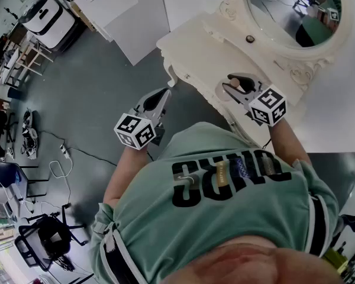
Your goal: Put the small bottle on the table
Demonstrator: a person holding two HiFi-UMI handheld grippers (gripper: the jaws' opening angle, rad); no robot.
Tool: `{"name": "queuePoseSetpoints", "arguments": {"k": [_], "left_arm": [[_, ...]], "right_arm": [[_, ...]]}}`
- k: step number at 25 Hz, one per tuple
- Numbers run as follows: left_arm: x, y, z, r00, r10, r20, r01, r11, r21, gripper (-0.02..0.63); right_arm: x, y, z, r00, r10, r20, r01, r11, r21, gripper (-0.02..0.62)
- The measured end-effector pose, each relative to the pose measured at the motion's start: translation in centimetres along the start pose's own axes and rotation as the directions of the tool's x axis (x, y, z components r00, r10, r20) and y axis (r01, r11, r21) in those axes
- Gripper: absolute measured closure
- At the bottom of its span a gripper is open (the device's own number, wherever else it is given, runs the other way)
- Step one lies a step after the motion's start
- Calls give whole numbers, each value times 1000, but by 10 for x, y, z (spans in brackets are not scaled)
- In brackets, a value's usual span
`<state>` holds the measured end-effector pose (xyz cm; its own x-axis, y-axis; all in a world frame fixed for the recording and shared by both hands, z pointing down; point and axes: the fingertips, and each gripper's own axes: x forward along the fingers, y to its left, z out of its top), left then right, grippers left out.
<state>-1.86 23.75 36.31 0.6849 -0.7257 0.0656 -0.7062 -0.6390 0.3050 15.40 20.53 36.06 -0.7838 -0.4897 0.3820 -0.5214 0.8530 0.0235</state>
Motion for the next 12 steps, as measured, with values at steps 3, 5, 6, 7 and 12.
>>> {"name": "queuePoseSetpoints", "arguments": {"k": [3, 5, 6, 7, 12], "left_arm": [[3, -1, 1, 1000, 3, 2, -3, 1000, 1, 597], [4, -1, 2, 1000, 3, 3, -3, 1000, 1, 597], [5, -2, 2, 1000, 2, 4, -2, 1000, 2, 597], [7, -3, 3, 1000, 2, 4, -2, 1000, 3, 597], [15, -5, 3, 1000, 6, 0, -6, 1000, 6, 597]], "right_arm": [[-1, -2, 0, 1000, 5, -3, -5, 1000, -5, 476], [-1, -2, 0, 1000, 9, -4, -9, 1000, -7, 476], [-1, -3, 0, 1000, 10, -4, -10, 1000, -8, 476], [-2, -4, -1, 1000, 11, -4, -11, 1000, -8, 476], [-4, -13, 0, 1000, 14, -1, -14, 1000, -7, 476]]}}
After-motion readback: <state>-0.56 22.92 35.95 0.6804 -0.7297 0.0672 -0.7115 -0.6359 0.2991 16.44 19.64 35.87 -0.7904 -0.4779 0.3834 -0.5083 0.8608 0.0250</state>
